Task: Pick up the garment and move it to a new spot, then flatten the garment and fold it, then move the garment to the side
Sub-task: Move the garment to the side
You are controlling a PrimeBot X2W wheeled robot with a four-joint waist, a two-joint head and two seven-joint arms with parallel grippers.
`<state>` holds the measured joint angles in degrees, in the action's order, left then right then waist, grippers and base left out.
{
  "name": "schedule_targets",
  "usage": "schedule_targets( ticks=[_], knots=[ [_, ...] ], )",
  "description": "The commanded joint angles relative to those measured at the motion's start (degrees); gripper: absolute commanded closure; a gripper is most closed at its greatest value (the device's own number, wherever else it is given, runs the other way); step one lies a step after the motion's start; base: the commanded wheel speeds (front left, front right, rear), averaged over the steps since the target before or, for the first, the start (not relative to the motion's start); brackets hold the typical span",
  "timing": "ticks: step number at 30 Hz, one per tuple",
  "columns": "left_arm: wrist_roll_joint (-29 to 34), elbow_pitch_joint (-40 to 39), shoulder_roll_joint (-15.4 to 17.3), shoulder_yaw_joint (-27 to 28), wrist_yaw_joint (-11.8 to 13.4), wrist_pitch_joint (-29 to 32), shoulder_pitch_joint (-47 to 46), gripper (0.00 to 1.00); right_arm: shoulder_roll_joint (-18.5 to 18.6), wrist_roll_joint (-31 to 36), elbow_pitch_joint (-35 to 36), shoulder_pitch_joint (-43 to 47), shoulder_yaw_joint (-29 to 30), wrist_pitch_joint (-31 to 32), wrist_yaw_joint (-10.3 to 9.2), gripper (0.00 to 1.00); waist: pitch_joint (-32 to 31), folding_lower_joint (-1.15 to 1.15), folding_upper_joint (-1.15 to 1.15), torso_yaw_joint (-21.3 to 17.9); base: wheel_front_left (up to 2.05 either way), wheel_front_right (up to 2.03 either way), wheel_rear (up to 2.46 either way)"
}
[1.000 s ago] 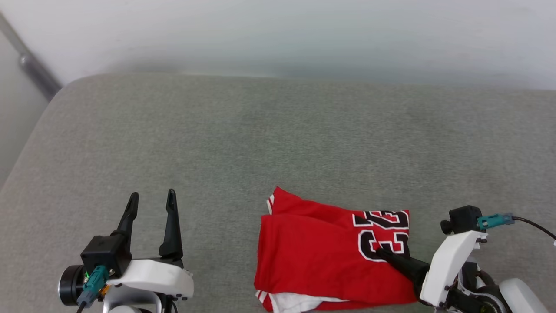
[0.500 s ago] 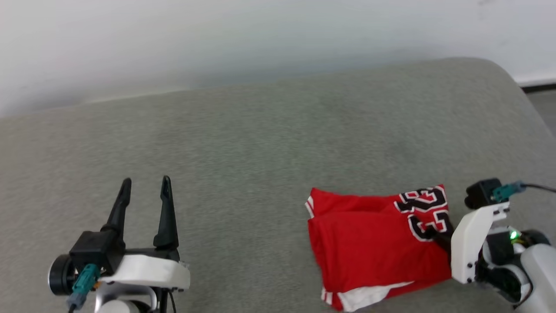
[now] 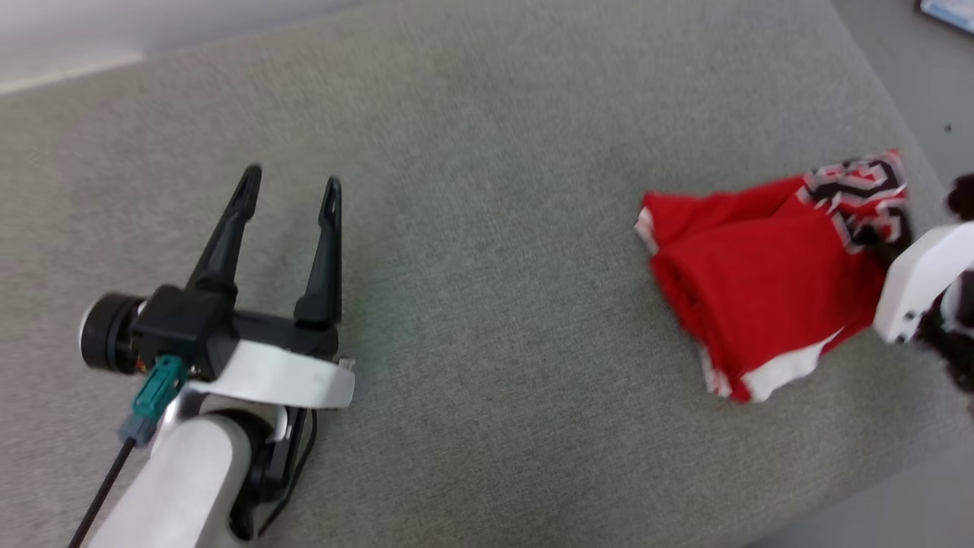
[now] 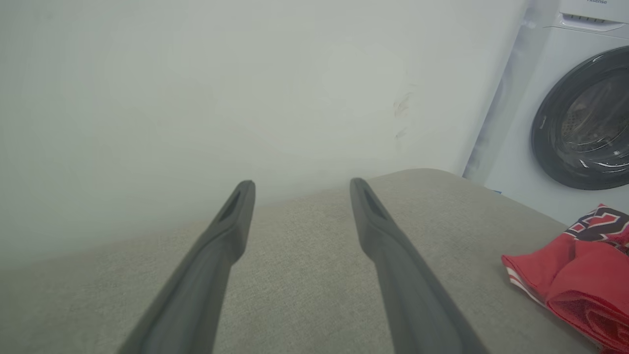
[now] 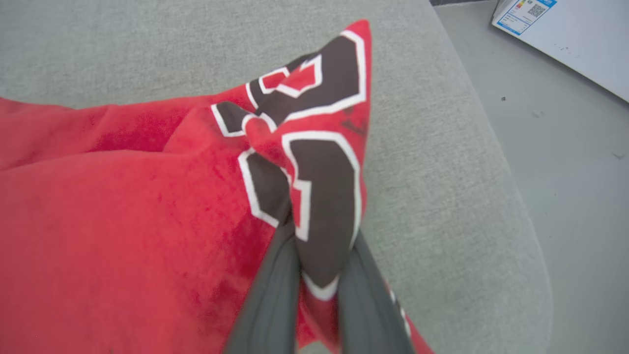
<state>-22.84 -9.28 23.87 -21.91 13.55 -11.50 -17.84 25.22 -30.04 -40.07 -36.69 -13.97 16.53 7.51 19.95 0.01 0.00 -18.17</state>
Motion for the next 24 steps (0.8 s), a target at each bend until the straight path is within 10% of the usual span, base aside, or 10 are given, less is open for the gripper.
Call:
schedule_targets(
  ticks=[1, 17, 18, 20, 24],
  knots=[
    [0.9, -0.2, 0.6, -0.8, -0.9, 0.9, -2.9, 0.00, 0.9, 1.1, -3.0, -3.9, 1.7, -3.5, -0.04, 1.00, 6.4, -0.01, 0.00, -2.2, 0.00, 0.00, 0.00],
    [3.1, 0.5, 0.8, -3.6, -4.3, 3.7, -13.1, 0.00, 4.7, 4.3, -19.9, -16.5, 7.1, -19.5, -0.04, 1.00, 15.0, -0.01, 0.00, 1.2, 0.00, 0.00, 0.00],
    [3.1, 0.6, 0.8, -3.7, -4.3, 3.6, -13.2, 0.00, 4.2, 4.3, -20.8, -17.0, 7.0, -20.4, -0.04, 0.86, 15.1, -0.01, 0.00, 1.3, 0.00, 0.00, 0.00],
    [3.2, 0.9, 0.9, -3.8, -4.4, 3.5, -13.2, 0.00, 3.7, 4.3, -22.4, -17.7, 6.9, -22.3, -0.04, 0.00, 15.2, -0.01, 0.00, 1.5, 0.00, 0.00, 0.00],
    [2.8, 1.7, 0.8, -3.9, -4.3, 3.0, -12.4, 0.00, 3.6, 5.5, -25.9, -18.4, 6.1, -24.9, -0.04, 0.00, 14.1, -0.01, 0.00, 2.2, 0.00, 0.00, 0.00]
  ],
)
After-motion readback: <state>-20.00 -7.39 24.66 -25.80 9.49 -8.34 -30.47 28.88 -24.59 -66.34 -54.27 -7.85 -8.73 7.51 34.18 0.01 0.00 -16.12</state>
